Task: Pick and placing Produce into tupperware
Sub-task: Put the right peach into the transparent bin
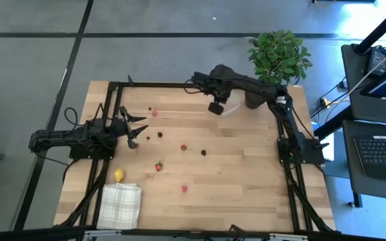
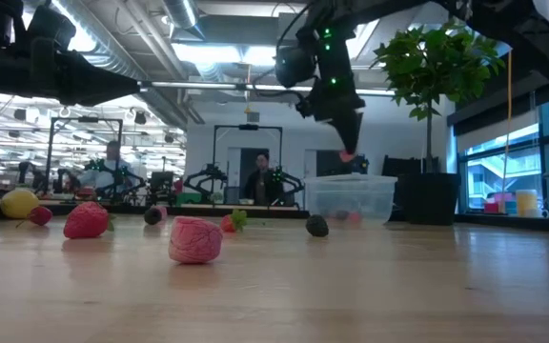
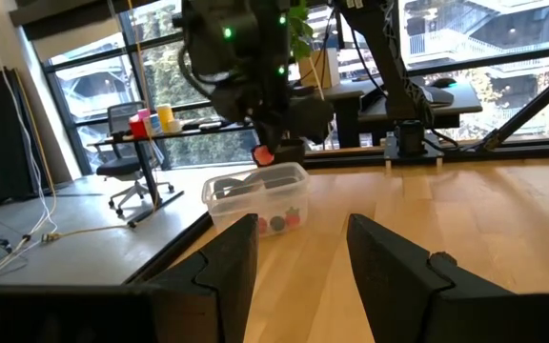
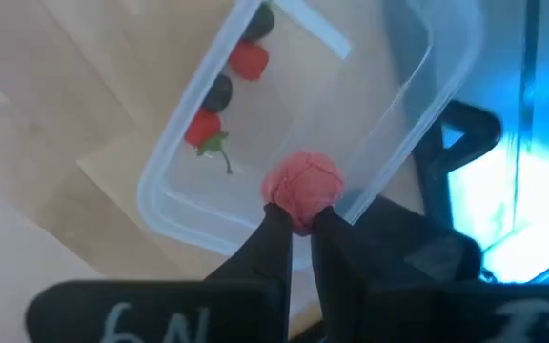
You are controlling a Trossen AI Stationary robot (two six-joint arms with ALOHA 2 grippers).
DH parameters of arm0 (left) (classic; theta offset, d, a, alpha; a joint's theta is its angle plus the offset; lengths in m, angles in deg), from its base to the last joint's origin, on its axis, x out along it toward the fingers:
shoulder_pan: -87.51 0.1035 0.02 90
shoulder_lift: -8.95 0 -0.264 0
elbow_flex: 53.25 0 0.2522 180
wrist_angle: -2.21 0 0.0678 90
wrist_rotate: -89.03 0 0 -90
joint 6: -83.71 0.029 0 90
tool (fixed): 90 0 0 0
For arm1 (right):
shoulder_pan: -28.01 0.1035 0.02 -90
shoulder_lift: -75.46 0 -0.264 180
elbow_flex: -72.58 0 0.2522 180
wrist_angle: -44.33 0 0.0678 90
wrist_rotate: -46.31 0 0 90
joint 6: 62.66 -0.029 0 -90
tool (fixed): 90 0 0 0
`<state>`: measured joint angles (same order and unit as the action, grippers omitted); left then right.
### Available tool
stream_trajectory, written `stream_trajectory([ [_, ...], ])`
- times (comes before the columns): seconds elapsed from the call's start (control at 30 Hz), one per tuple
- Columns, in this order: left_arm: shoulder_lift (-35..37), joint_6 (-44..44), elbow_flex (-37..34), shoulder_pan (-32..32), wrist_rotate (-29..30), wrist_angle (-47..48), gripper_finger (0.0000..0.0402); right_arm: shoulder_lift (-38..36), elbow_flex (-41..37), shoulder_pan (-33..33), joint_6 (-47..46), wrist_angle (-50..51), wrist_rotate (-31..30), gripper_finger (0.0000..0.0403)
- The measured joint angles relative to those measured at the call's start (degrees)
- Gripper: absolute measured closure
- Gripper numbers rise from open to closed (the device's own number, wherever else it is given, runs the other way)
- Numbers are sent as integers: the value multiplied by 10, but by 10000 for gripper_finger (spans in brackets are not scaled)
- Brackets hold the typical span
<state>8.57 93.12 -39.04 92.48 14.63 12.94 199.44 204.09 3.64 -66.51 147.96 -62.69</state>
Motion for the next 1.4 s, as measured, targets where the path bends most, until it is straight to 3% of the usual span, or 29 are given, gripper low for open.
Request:
stream_trajectory([
  [0.53, 0, 1, 0, 0, 0, 0, 244, 0, -188, 1, 56, -125, 4, 368],
  [0.87, 0, 1, 0, 0, 0, 0, 244, 0, -182, 2, 44, -172, 115, 367],
  [1.23, 0, 1, 0, 0, 0, 0, 244, 0, -175, 2, -4, -273, 174, 367],
  [1.4, 0, 1, 0, 0, 0, 0, 244, 0, -175, 2, 2, -269, 174, 367],
])
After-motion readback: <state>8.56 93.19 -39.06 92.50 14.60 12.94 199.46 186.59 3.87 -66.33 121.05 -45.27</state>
